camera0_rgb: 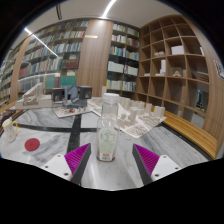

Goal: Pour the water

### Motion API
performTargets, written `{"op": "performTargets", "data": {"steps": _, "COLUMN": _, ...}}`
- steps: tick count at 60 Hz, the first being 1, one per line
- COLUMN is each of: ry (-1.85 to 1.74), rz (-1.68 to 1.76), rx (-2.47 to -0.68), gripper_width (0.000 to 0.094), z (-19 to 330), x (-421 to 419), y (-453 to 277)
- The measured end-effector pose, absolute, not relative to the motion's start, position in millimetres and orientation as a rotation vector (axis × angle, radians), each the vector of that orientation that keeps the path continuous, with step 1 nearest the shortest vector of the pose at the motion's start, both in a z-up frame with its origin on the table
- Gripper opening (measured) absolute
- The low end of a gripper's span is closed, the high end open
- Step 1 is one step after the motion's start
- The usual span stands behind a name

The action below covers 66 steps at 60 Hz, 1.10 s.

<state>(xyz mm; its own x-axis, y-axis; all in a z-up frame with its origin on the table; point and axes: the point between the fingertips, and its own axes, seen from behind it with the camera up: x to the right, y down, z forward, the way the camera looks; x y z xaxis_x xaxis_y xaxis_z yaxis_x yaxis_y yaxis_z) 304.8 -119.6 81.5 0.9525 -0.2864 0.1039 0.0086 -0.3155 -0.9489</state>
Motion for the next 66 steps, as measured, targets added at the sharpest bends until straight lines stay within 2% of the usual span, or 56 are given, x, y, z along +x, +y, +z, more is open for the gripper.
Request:
{"op": "performTargets", "data": {"steps": 5, "ry": 0.209, "rz": -0.299, "rx": -1.86, "gripper_width": 0.0852, "z": 79, "x": 313, "y": -85}}
{"op": "performTargets", "data": {"steps": 12, "ry": 0.179, "rz": -0.331, "rx": -1.838, "gripper_width": 0.0798, "z": 75, "x": 319, "y": -46}}
{"op": "performTargets", "data": {"steps": 16, "ry": 0.158, "rz": -0.349, "rx": -1.837, "gripper_width": 0.0713, "z": 71, "x": 322, "y": -31}}
{"op": "performTargets", "data": {"steps": 19, "ry": 0.152, "rz": -0.342, "rx": -1.831, "gripper_width": 0.058, "z": 68, "x": 321, "y": -21}}
{"op": "performTargets", "data": {"steps": 29, "ry": 0.184, "rz": -0.349, "rx": -1.812, "gripper_width": 0.0423, "z": 71, "x": 325, "y": -21}}
{"op": "performTargets", "data": {"steps": 38, "ry": 0.204, "rz": -0.427, "rx": -1.812, "gripper_width": 0.0408, "z": 90, "x": 333, "y": -33}}
{"op": "performTargets", "data": {"steps": 45, "ry": 0.168, "rz": -0.613, "rx": -1.757, "gripper_width": 0.0408, "z": 143, "x": 339, "y": -42}}
{"op": "performTargets", "data": {"steps": 53, "ry": 0.011, "rz": -0.912, "rx": -1.631, "gripper_width": 0.0408, "z": 236, "x": 324, "y": -47}}
{"op": "performTargets", "data": {"steps": 60, "ry": -0.233, "rz": -1.154, "rx": -1.454, "gripper_width": 0.0406, "z": 312, "x": 263, "y": -34}}
{"op": "performTargets", "data": {"steps": 66, "ry": -0.485, "rz": -1.329, "rx": -1.265, "gripper_width": 0.0403, "z": 354, "x": 181, "y": -15}}
